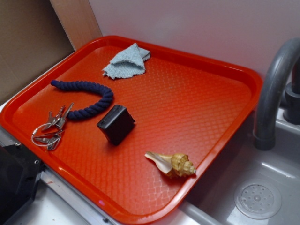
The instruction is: Grab the blue cloth.
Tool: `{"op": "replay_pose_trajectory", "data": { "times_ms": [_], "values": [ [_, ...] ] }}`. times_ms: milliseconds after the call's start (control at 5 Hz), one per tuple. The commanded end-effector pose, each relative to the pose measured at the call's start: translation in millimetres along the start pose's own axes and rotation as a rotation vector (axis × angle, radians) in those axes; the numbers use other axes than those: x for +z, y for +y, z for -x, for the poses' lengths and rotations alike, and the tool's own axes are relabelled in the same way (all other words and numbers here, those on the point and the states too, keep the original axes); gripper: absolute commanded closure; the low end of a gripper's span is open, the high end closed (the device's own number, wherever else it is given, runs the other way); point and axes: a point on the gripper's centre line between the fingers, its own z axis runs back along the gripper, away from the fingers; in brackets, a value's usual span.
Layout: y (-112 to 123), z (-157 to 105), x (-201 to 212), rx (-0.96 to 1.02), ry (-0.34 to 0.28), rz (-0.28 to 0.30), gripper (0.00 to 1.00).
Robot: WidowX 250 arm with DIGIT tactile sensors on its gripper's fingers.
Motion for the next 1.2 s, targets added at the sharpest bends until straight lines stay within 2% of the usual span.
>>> {"op": "replay_pose_trajectory", "data": {
  "times_ms": [0,200,400,600,800,1000],
  "values": [
    [0.0,0.0,0.0,0.000,0.000,0.000,0.00],
    [6.1,-46.9,-31.0,0.019,-0.105,-0.182,0.00],
    [7.9,-94.2,-68.2,0.006,-0.226,-0.177,0.00],
    [20.0,-129.2,-118.0,-0.006,-0.309,-0.171,0.00],
    [32.7,-159.1,-173.6,-0.023,-0.274,-0.083,0.00],
    [35.9,-174.4,-211.4,-0.023,-0.241,-0.133,0.00]
  ]
}}
